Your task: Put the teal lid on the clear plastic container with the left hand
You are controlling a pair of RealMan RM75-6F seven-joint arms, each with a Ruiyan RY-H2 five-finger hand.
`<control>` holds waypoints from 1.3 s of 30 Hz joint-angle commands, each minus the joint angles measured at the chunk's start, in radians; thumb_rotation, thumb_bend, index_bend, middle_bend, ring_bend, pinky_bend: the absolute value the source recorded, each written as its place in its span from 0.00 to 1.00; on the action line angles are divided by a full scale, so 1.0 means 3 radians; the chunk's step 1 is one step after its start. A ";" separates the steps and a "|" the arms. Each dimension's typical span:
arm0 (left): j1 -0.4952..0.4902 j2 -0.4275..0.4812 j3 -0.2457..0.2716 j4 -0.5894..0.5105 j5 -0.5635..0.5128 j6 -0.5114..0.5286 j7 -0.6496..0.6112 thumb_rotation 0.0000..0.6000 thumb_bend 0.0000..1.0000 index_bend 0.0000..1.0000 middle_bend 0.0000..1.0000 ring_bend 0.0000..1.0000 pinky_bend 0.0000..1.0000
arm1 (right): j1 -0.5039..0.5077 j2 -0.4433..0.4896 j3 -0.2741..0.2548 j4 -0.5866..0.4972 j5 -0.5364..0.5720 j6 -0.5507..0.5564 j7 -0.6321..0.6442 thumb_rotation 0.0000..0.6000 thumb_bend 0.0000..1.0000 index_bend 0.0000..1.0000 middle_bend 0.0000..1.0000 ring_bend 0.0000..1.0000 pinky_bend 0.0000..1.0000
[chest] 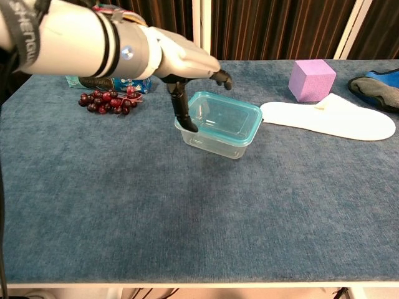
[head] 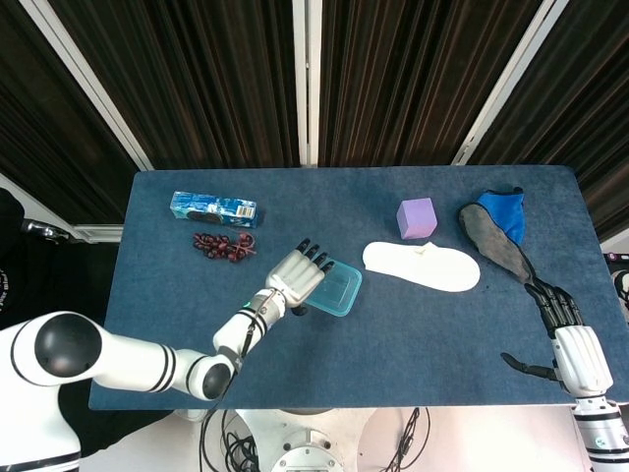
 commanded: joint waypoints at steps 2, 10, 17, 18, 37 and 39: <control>0.0064 -0.0068 0.0036 0.0128 0.0018 -0.0033 -0.0041 0.78 0.18 0.11 0.11 0.00 0.00 | -0.0004 0.0001 -0.0003 -0.0010 0.0005 -0.0001 -0.0015 1.00 0.03 0.00 0.00 0.00 0.00; 0.0108 -0.0149 0.0082 0.0261 -0.0043 -0.0122 -0.0011 0.78 0.18 0.11 0.12 0.00 0.00 | -0.0012 0.0006 -0.0004 -0.0055 0.0005 0.0005 -0.0076 1.00 0.03 0.00 0.00 0.00 0.00; 0.0153 -0.0214 0.0083 0.0319 0.0019 -0.0147 -0.0024 0.78 0.18 0.11 0.12 0.00 0.00 | -0.0015 0.0015 -0.0002 -0.0089 0.0008 0.0005 -0.0119 1.00 0.03 0.00 0.00 0.00 0.00; 0.0159 -0.0220 0.0083 0.0322 0.0029 -0.0144 -0.0025 0.78 0.18 0.11 0.12 0.00 0.00 | -0.0016 0.0017 -0.0001 -0.0094 0.0008 0.0008 -0.0125 1.00 0.03 0.00 0.00 0.00 0.00; 0.0650 0.0090 0.0242 -0.0364 0.0950 0.0419 -0.0162 0.78 0.17 0.13 0.12 0.00 0.00 | -0.0006 0.0016 -0.0002 -0.0119 -0.0051 0.0031 -0.0147 1.00 0.03 0.00 0.00 0.00 0.00; 0.0694 0.0082 0.0277 -0.0388 0.0994 0.0439 -0.0133 0.78 0.17 0.13 0.12 0.00 0.00 | -0.0006 0.0015 -0.0003 -0.0123 -0.0057 0.0036 -0.0150 1.00 0.03 0.00 0.00 0.00 0.00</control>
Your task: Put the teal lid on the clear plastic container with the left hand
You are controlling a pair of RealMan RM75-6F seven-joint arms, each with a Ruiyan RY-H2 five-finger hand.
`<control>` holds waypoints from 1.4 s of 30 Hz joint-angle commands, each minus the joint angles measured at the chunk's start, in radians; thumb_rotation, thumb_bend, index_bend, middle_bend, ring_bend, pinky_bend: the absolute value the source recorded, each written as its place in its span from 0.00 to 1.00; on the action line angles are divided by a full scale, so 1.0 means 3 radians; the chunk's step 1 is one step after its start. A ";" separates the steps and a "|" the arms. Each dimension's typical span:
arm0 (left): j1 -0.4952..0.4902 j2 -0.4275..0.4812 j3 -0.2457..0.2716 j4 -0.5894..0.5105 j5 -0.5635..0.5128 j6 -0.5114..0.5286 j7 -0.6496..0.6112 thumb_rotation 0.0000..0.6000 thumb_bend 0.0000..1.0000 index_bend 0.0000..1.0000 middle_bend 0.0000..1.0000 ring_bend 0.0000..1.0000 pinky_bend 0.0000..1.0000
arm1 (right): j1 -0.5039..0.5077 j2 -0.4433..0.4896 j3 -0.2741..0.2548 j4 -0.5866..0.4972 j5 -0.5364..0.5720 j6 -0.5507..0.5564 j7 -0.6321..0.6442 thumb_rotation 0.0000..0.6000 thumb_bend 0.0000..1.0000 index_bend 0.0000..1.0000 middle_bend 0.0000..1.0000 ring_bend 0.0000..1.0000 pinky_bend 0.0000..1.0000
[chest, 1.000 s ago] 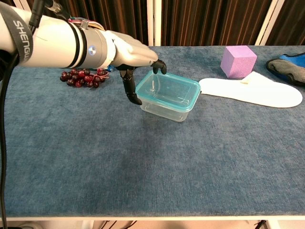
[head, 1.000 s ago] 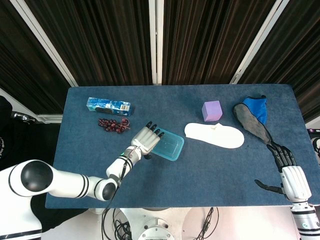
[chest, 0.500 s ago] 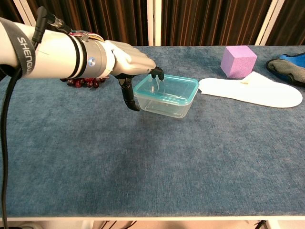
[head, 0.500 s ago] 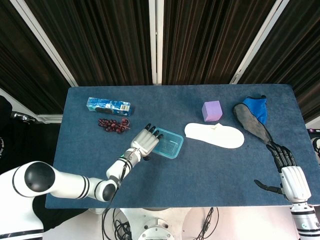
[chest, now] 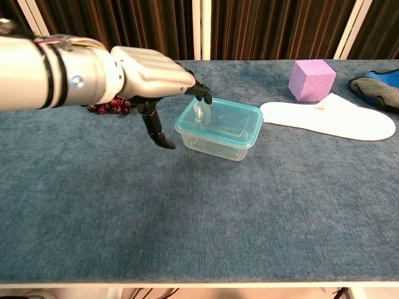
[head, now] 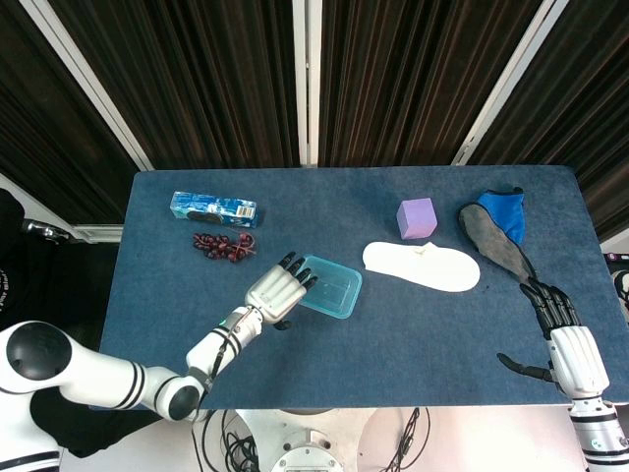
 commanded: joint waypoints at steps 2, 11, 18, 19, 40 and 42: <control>0.0120 -0.0008 0.0081 -0.0078 0.0098 0.0066 0.0042 0.78 0.16 0.13 0.12 0.00 0.01 | -0.0001 -0.0003 -0.0002 -0.0005 -0.0007 0.0006 -0.0011 1.00 0.03 0.00 0.00 0.00 0.00; 0.0201 -0.0156 0.0098 0.0032 0.0059 -0.0002 0.0190 0.78 0.16 0.13 0.12 0.00 0.01 | -0.0005 0.0001 -0.0006 -0.0027 -0.0010 0.0012 -0.0038 1.00 0.03 0.00 0.00 0.00 0.00; 0.0266 -0.0221 0.0083 0.0093 0.0078 -0.0022 0.0242 0.77 0.16 0.14 0.12 0.00 0.01 | -0.0002 0.0003 -0.0005 -0.0034 -0.0002 0.0002 -0.0044 1.00 0.03 0.00 0.00 0.00 0.00; 0.0272 -0.0226 0.0078 0.0097 0.0081 -0.0024 0.0246 0.77 0.16 0.14 0.12 0.00 0.01 | -0.0001 0.0003 -0.0004 -0.0035 -0.0002 0.0002 -0.0046 1.00 0.03 0.00 0.00 0.00 0.00; 0.1066 0.0539 -0.0094 -0.0438 0.1185 0.0754 -0.0681 1.00 0.15 0.14 0.12 0.00 0.01 | 0.0002 0.0120 0.0010 -0.0009 0.0002 0.0016 0.0018 1.00 0.03 0.00 0.00 0.00 0.00; 0.1258 0.0607 -0.0053 -0.0415 0.1307 0.0906 -0.0896 1.00 0.15 0.14 0.12 0.00 0.01 | 0.0008 0.0132 0.0014 0.0006 0.0014 0.0002 0.0043 1.00 0.03 0.00 0.00 0.00 0.00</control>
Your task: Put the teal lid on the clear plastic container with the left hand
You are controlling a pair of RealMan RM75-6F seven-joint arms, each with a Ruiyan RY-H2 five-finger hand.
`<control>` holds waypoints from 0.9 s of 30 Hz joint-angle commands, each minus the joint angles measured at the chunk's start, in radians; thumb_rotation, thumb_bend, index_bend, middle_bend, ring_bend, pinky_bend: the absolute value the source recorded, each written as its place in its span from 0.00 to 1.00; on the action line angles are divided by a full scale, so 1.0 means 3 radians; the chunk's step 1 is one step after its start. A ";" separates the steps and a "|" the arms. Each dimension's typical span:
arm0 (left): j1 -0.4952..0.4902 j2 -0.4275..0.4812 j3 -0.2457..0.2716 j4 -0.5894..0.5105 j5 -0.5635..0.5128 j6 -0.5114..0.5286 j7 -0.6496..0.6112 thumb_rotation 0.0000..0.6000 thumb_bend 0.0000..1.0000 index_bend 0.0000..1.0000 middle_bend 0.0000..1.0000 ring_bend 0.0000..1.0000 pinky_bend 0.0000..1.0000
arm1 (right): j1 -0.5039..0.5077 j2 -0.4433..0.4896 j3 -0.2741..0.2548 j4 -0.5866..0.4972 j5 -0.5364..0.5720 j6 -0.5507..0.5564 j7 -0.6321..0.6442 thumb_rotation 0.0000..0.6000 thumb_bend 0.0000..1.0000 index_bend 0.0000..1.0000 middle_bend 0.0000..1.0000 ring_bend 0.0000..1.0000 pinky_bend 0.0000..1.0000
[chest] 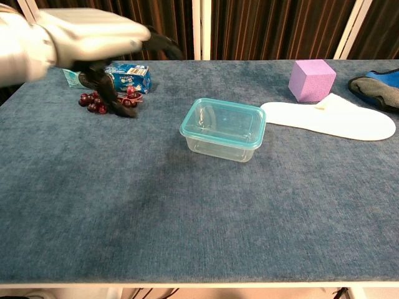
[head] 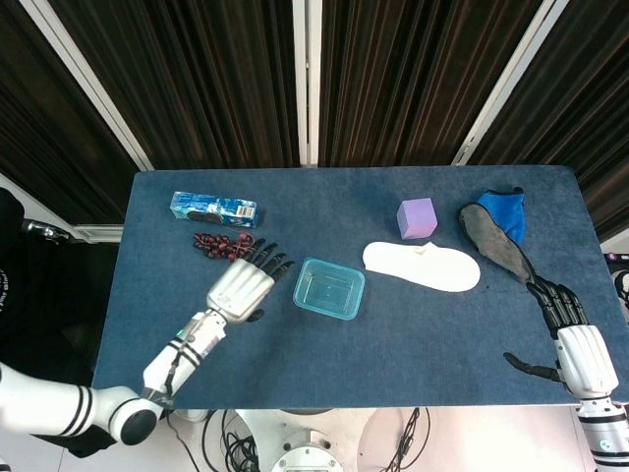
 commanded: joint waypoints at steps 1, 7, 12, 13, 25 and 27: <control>0.0441 0.0207 0.0097 -0.0001 0.0311 0.0362 -0.0486 1.00 0.15 0.14 0.12 0.00 0.01 | 0.0013 0.0017 0.0007 0.0026 0.0020 -0.0027 0.0041 1.00 0.03 0.00 0.00 0.00 0.00; 0.1104 0.0277 0.0274 0.0278 0.0723 0.0913 -0.1054 1.00 0.16 0.14 0.12 0.00 0.02 | 0.0072 0.0050 0.0040 0.0102 0.0074 -0.0115 0.0250 1.00 0.03 0.00 0.00 0.00 0.00; 0.1600 0.0303 0.0384 0.0599 0.0791 0.1225 -0.1347 1.00 0.16 0.14 0.12 0.00 0.02 | 0.0103 0.0096 0.0061 0.0134 0.0091 -0.0146 0.0326 1.00 0.03 0.00 0.00 0.00 0.00; 0.1711 0.0312 0.0405 0.0691 0.0811 0.1270 -0.1458 1.00 0.16 0.14 0.12 0.00 0.02 | 0.0104 0.0102 0.0063 0.0141 0.0099 -0.0149 0.0330 1.00 0.03 0.00 0.00 0.00 0.00; 0.2594 0.0311 0.0501 0.1342 0.1163 0.1641 -0.2352 1.00 0.11 0.13 0.11 0.00 0.00 | 0.0001 -0.0062 0.0047 0.0193 0.0240 -0.0113 0.0331 1.00 0.03 0.00 0.00 0.00 0.00; 0.2672 0.0315 0.0503 0.1376 0.1238 0.1689 -0.2367 1.00 0.11 0.13 0.11 0.00 0.00 | -0.0023 -0.0076 0.0043 0.0169 0.0228 -0.0071 0.0296 1.00 0.03 0.00 0.00 0.00 0.00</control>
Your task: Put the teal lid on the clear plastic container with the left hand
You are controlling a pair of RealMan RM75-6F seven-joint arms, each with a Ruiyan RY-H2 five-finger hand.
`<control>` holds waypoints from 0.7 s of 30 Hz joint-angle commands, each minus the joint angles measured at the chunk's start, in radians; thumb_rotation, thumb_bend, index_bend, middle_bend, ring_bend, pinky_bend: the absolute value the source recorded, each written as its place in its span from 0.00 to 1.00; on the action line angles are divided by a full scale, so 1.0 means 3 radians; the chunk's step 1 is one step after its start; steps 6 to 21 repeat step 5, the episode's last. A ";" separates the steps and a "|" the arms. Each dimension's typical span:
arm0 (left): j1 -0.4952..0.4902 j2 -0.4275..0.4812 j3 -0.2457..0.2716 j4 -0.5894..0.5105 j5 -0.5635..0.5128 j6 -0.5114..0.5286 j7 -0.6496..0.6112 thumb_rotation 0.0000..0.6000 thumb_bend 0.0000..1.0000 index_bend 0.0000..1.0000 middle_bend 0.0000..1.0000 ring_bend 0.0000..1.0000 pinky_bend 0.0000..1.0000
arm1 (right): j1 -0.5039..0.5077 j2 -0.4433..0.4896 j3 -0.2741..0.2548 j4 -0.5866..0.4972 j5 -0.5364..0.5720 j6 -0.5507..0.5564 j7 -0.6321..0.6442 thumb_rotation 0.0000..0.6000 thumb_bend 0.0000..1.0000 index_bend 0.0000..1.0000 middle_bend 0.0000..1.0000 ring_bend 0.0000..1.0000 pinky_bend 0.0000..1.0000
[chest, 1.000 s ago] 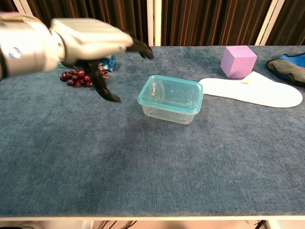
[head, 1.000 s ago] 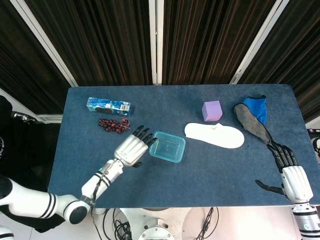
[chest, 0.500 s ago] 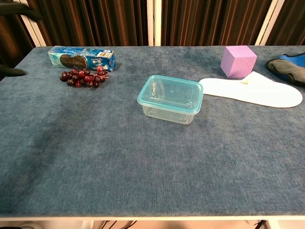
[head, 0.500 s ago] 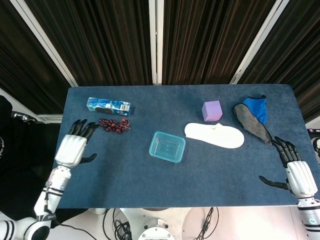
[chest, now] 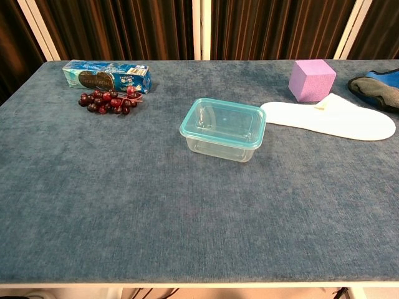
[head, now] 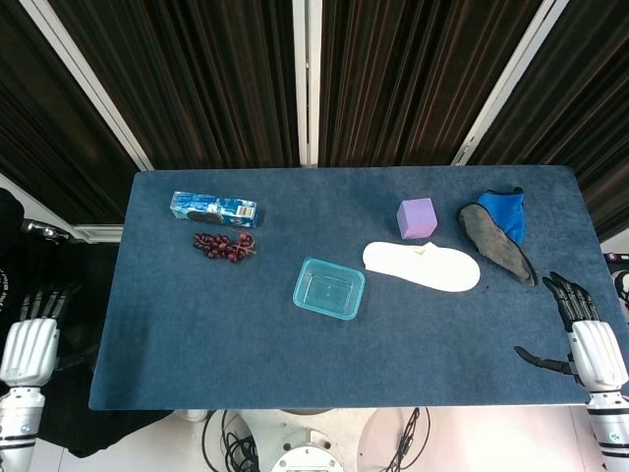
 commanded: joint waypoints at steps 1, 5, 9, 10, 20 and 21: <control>0.0162 0.0007 0.0010 0.0081 0.0164 0.0108 -0.0069 1.00 0.11 0.13 0.11 0.00 0.00 | -0.0041 -0.0025 -0.0009 -0.0039 -0.0025 0.0069 -0.0058 1.00 0.03 0.00 0.00 0.00 0.00; 0.0281 0.0036 0.0022 0.0060 0.0314 0.0144 -0.0038 1.00 0.11 0.13 0.11 0.00 0.00 | -0.0076 -0.0040 -0.0021 -0.0075 -0.0059 0.0131 -0.0121 1.00 0.03 0.00 0.00 0.00 0.00; 0.0281 0.0036 0.0022 0.0060 0.0314 0.0144 -0.0038 1.00 0.11 0.13 0.11 0.00 0.00 | -0.0076 -0.0040 -0.0021 -0.0075 -0.0059 0.0131 -0.0121 1.00 0.03 0.00 0.00 0.00 0.00; 0.0281 0.0036 0.0022 0.0060 0.0314 0.0144 -0.0038 1.00 0.11 0.13 0.11 0.00 0.00 | -0.0076 -0.0040 -0.0021 -0.0075 -0.0059 0.0131 -0.0121 1.00 0.03 0.00 0.00 0.00 0.00; 0.0281 0.0036 0.0022 0.0060 0.0314 0.0144 -0.0038 1.00 0.11 0.13 0.11 0.00 0.00 | -0.0076 -0.0040 -0.0021 -0.0075 -0.0059 0.0131 -0.0121 1.00 0.03 0.00 0.00 0.00 0.00; 0.0281 0.0036 0.0022 0.0060 0.0314 0.0144 -0.0038 1.00 0.11 0.13 0.11 0.00 0.00 | -0.0076 -0.0040 -0.0021 -0.0075 -0.0059 0.0131 -0.0121 1.00 0.03 0.00 0.00 0.00 0.00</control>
